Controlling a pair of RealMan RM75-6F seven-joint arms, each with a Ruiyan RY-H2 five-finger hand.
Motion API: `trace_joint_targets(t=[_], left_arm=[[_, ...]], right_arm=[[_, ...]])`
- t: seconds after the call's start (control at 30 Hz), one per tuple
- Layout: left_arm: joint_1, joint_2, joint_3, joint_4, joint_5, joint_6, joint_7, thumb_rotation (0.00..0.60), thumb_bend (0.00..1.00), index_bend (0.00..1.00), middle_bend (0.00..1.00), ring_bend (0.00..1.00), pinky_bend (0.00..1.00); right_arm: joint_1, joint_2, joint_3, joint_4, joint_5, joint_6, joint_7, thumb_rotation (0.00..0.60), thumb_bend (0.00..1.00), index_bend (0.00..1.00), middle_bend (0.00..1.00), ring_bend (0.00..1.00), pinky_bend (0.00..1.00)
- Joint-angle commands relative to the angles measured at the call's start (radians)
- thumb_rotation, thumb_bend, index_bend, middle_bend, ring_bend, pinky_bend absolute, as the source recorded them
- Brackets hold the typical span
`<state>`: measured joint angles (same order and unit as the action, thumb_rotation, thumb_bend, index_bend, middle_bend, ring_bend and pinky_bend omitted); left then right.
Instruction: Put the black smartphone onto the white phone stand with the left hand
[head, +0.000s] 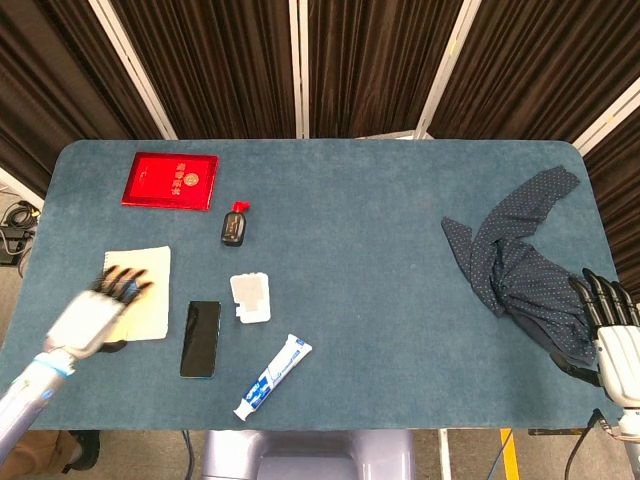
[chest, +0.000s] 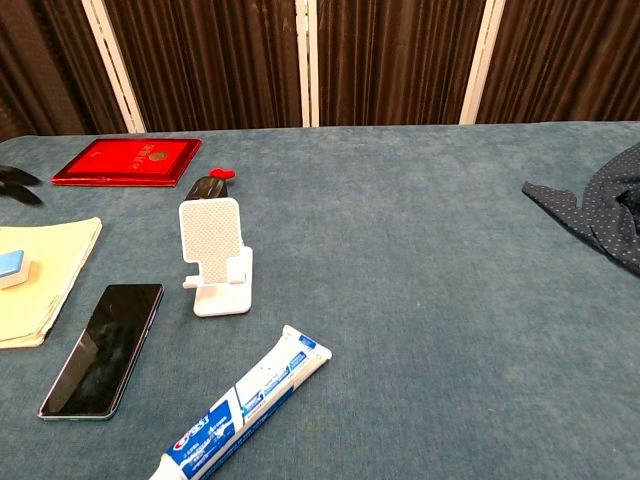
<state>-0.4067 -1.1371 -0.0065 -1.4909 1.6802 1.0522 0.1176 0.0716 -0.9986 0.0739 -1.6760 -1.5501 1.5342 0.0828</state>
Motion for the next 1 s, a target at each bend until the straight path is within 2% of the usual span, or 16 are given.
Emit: trace_joint_targets(t=[0.03,0.17,0.5,0.73,1.0], left_arm=[[-0.137,-0.079,0.046,0.165,0.174,-0.050,-0.032,0.600,0.00,0.19,0.04,0.08,0.09],[-0.211,-0.115,0.095,0.272,0.290,-0.020,-0.130,0.600,0.00,0.21,0.07,0.13,0.14],[-0.340,-0.176,0.203,0.477,0.493,0.095,-0.265,0.600,0.00,0.19,0.03,0.10,0.15],[-0.379,-0.229,0.238,0.555,0.538,0.125,-0.254,0.600,0.00,0.18,0.02,0.09,0.15],[-0.413,-0.289,0.281,0.599,0.547,0.104,-0.226,0.600,0.00,0.17,0.02,0.09,0.15]], right_arm=[[0.006,-0.009,0.002,-0.002,0.012,-0.014,-0.016,0.600,0.00,0.00,0.00,0.00,0.00],[0.013,-0.011,0.003,-0.001,0.024,-0.035,-0.017,0.600,0.00,0.00,0.00,0.00,0.00],[0.016,-0.017,0.011,0.001,0.052,-0.048,-0.033,0.600,0.00,0.00,0.00,0.00,0.00],[0.013,-0.014,0.013,0.002,0.059,-0.047,-0.026,0.600,0.00,0.00,0.00,0.00,0.00],[0.009,-0.007,0.016,0.007,0.063,-0.041,-0.002,0.600,0.00,0.00,0.00,0.00,0.00]])
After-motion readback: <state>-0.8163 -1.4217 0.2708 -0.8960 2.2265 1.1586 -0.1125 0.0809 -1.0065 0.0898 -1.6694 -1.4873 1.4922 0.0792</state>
